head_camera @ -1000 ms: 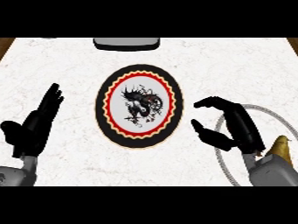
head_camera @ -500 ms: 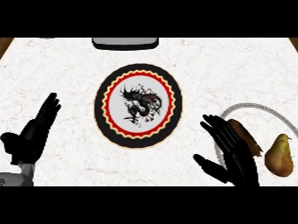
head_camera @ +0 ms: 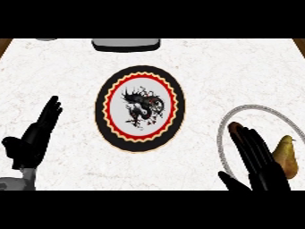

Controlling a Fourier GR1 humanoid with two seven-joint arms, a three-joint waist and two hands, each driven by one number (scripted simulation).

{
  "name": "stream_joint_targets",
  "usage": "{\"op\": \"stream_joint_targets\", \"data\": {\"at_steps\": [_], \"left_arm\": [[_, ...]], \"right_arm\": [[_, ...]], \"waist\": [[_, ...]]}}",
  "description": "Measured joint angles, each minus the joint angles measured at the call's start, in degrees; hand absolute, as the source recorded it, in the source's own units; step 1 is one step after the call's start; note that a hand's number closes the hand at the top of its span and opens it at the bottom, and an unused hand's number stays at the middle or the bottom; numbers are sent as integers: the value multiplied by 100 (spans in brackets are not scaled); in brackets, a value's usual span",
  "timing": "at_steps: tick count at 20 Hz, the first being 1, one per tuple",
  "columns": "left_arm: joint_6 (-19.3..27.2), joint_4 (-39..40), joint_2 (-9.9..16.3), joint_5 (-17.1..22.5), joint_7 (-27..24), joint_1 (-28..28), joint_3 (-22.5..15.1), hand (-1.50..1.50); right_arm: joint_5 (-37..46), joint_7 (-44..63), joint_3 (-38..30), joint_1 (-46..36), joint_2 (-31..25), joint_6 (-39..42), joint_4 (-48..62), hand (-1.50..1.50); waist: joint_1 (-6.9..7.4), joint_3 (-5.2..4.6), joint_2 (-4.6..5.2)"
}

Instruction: Pick the sweet potato from the placemat and place it in the plate

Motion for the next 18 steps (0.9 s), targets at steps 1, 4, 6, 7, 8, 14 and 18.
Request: {"op": "stream_joint_targets", "data": {"at_steps": [1, 4, 6, 7, 8, 14, 18], "left_arm": [[-51, 44, 17, 19, -41, 16, 29, 0], [-52, -73, 18, 1, -28, 111, 15, 0], [-80, -109, 50, -1, 45, 68, 41, 0], [-40, -115, 10, -40, 90, 33, 18, 0], [-32, -48, -38, -92, 38, 18, -4, 0], [-106, -63, -148, -192, 28, 53, 39, 0], [-129, -70, -229, -281, 125, -33, 124, 0]], "right_arm": [[240, 260, -45, 66, -34, 195, -82, -150], [906, 1045, -132, 276, -129, 896, -391, -150], [1267, 1548, -130, 316, -91, 1445, -629, -150], [1430, 1793, -107, 304, -46, 1745, -769, -150], [1557, 2006, -76, 304, 16, 2005, -866, -150], [2087, 2921, -45, 251, 297, 3268, -1331, -150], [2210, 3180, -234, 28, 412, 3863, -1337, -150]], "waist": [[-2, -3, 1], [12, -7, -5], [31, -4, 2], [39, -1, 6], [44, 1, 10], [87, 12, 21], [101, 16, 25]]}}
